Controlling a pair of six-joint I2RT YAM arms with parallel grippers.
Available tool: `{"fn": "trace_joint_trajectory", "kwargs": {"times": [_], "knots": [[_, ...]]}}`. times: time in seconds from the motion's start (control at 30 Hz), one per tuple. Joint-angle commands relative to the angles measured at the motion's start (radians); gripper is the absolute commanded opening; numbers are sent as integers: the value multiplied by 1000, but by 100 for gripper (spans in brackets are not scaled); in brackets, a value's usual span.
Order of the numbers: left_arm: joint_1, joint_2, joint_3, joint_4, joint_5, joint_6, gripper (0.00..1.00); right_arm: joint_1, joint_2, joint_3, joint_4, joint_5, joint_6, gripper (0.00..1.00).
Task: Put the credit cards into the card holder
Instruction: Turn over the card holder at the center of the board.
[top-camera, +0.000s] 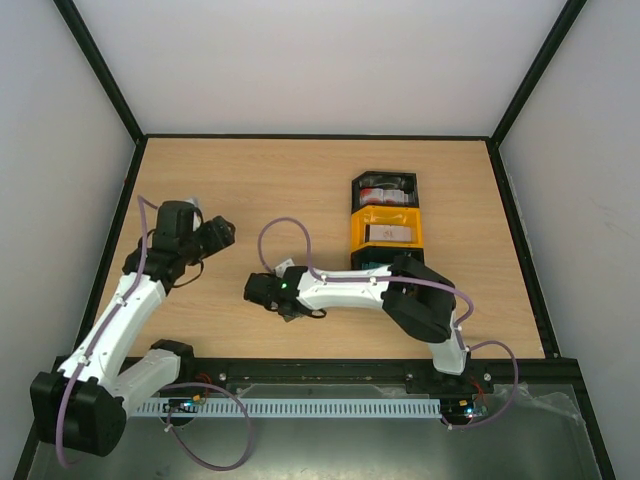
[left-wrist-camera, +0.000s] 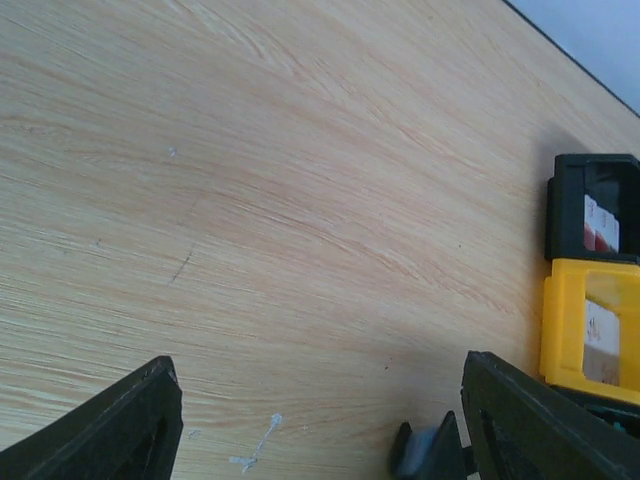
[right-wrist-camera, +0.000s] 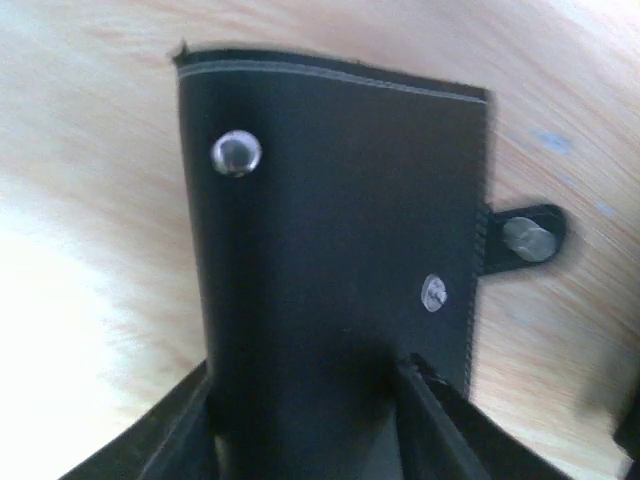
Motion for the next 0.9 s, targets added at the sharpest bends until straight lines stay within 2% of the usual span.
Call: {"fn": "trace_joint_trajectory", "kwargs": {"times": [0.0, 0.07, 0.13, 0.27, 0.43, 0.6, 0.87], "knots": [[3, 24, 15, -37, 47, 40, 77, 5, -55, -18, 214, -242, -69, 49], [3, 29, 8, -30, 72, 40, 77, 2, -99, -38, 299, -301, -60, 56], [3, 31, 0, -21, 92, 41, 78, -1, -121, -35, 334, -308, -42, 59], [3, 37, -28, -3, 149, 39, 78, -22, -187, -76, 352, -206, 3, 58], [-18, 38, -119, 52, 215, -3, 76, -95, -336, -221, 371, -112, 25, 56], [-137, 33, -234, 167, 224, -129, 73, -166, -387, -326, 402, -148, -48, 55], [-330, 91, -353, 329, 178, -303, 71, -179, -313, -337, 434, -208, -127, 44]]}}
